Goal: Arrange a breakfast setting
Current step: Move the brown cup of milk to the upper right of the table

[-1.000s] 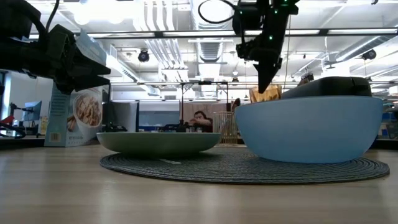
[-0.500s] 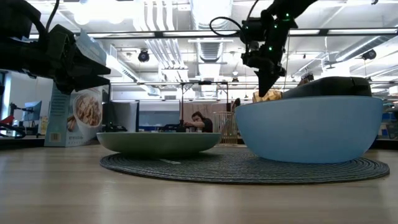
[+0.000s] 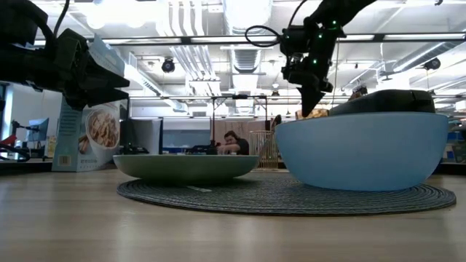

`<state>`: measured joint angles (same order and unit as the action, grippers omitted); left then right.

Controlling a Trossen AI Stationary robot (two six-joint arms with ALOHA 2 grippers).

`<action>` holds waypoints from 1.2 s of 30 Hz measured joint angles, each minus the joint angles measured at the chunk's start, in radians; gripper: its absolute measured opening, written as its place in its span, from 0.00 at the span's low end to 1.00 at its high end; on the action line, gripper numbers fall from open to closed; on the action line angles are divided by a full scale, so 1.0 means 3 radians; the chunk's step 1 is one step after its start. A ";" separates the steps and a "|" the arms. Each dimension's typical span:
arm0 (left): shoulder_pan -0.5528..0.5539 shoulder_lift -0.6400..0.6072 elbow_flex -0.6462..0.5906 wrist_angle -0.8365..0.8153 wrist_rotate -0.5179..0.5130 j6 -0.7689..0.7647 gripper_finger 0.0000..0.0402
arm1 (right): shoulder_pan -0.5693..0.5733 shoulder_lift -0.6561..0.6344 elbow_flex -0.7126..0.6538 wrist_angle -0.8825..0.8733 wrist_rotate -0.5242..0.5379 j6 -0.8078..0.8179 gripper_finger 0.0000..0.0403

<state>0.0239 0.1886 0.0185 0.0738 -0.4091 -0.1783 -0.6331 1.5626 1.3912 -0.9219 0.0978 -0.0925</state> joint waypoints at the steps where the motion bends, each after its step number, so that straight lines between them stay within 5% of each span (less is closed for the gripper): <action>1: 0.0000 -0.0001 0.0000 0.0000 0.0000 0.0000 0.70 | 0.0000 0.0006 0.0002 0.0000 0.0001 0.0000 0.02; 36: 0.0001 0.0000 0.0000 0.0000 0.0000 0.0000 0.70 | 0.0067 -0.0387 -0.0012 -0.0255 0.0023 -0.0088 0.08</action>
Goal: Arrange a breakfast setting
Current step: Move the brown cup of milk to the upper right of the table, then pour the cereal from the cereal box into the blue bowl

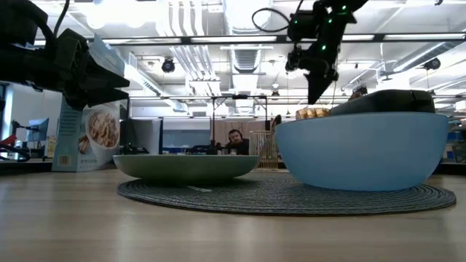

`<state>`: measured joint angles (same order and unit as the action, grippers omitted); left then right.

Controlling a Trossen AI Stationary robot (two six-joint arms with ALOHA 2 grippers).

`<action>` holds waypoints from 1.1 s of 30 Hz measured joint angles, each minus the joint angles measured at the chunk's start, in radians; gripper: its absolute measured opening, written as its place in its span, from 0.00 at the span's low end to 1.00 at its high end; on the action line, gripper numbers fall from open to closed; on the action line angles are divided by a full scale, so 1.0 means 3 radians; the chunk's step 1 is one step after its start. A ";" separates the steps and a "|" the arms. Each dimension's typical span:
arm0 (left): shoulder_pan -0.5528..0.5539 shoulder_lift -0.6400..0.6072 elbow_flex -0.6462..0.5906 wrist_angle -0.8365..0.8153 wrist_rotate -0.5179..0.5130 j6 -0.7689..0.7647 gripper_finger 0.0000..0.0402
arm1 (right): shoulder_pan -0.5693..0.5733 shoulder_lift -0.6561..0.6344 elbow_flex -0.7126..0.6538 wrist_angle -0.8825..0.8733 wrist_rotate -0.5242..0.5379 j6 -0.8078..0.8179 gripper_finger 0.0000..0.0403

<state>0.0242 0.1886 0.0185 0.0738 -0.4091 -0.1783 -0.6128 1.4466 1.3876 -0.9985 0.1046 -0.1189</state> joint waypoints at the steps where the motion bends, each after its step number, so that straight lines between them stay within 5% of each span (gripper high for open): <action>1: -0.0001 -0.0001 0.0000 0.0000 0.0000 0.0001 0.70 | 0.0000 -0.0042 0.0000 -0.0031 -0.0001 -0.0009 0.08; 15: -0.0001 0.0000 0.0000 0.0000 0.0000 0.0000 0.70 | 0.0104 -0.1015 -0.0087 -0.0014 -0.0714 0.0136 0.08; 25: -0.0001 -0.0001 0.0000 0.0000 0.0000 0.0000 0.70 | 0.0736 -0.1420 -0.0676 0.0620 -0.0883 0.0254 0.02; 33: 0.0000 0.0000 0.0000 -0.0001 0.0000 0.0000 0.70 | 0.1317 -0.1692 -0.1333 0.1540 -0.1320 0.0633 0.12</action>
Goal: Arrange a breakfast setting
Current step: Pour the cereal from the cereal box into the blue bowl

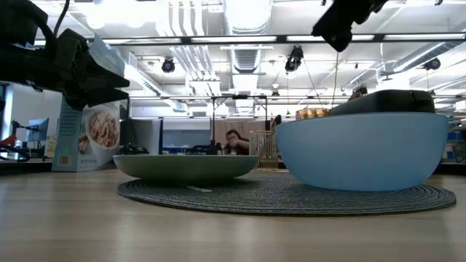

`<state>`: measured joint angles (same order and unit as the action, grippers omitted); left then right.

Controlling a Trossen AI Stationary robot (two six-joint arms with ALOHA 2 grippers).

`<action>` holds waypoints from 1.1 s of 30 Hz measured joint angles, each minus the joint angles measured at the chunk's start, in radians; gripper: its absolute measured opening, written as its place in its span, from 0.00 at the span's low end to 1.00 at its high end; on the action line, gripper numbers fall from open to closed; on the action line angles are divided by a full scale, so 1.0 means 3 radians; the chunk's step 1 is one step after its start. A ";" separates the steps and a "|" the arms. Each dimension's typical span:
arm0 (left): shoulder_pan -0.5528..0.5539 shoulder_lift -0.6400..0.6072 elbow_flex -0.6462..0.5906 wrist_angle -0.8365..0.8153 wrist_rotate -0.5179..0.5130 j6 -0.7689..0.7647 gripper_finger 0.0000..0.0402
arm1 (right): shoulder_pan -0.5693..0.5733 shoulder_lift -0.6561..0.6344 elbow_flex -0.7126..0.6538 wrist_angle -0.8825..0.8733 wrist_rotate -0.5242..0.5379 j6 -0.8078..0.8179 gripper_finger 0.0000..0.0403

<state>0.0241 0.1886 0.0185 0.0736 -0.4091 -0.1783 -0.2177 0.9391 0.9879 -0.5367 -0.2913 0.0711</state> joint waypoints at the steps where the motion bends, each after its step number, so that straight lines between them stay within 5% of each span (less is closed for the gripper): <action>1: 0.0000 0.0000 -0.0001 0.0001 0.0000 0.0000 0.70 | 0.0048 -0.0030 -0.0049 0.0107 0.0000 0.0029 0.14; 15: 0.0000 -0.0001 0.0000 0.0001 0.0000 0.0001 0.70 | 0.0239 -0.0199 -0.0155 0.0526 0.0012 0.0122 0.35; 25: 0.0008 0.0003 0.0000 0.0083 -0.0003 0.0077 0.70 | 0.0239 -0.0176 -0.0155 0.0587 0.0220 0.0316 0.34; 33: 0.0008 0.0009 0.0000 0.0198 0.0012 -0.0469 0.70 | 0.0238 -0.0176 -0.0155 0.0587 0.0336 0.0209 0.34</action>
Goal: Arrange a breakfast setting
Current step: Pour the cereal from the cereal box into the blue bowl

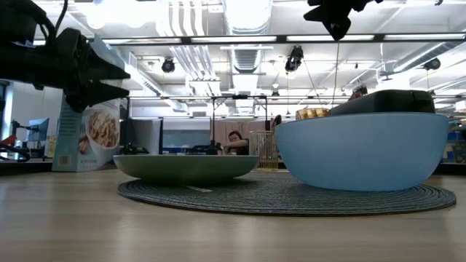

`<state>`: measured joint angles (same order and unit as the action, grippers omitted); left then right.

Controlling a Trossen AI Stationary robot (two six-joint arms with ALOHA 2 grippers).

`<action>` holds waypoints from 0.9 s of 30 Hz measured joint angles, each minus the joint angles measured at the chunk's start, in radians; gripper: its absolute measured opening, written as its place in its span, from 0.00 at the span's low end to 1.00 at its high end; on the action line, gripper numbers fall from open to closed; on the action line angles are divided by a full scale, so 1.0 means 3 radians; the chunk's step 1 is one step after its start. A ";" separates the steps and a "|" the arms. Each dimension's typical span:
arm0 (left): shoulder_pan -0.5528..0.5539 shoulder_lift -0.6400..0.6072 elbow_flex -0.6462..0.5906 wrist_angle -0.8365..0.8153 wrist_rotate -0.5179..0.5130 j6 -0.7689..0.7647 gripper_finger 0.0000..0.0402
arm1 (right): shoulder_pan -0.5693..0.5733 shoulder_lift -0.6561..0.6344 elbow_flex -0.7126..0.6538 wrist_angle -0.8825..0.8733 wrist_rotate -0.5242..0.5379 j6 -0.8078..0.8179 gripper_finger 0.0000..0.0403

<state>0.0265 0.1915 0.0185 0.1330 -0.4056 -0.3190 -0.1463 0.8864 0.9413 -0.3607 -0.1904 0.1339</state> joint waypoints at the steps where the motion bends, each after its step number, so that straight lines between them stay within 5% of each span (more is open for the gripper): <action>1: 0.0000 0.0003 0.0000 0.0056 -0.0037 -0.0036 0.70 | 0.0000 0.0000 0.0000 0.0000 0.0048 -0.0011 0.34; 5: 0.0002 0.0024 0.0000 0.0167 -0.0359 -0.0077 0.70 | 0.0000 0.0000 0.0000 0.0000 0.0178 -0.0017 0.33; 20: 0.0002 0.0166 0.0000 0.0182 -0.0387 -0.0363 0.70 | -0.0001 -0.0005 0.0002 -0.0001 0.0205 -0.0104 0.32; 27: 0.0006 0.0273 0.0000 0.0498 -0.0712 -0.0952 0.70 | -0.0004 -0.0006 0.0003 -0.0001 0.0209 -0.0102 0.33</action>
<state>0.0284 0.2735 0.0185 0.2823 -0.6191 -0.6045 -0.1474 0.8845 0.9421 -0.3611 -0.1278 0.1034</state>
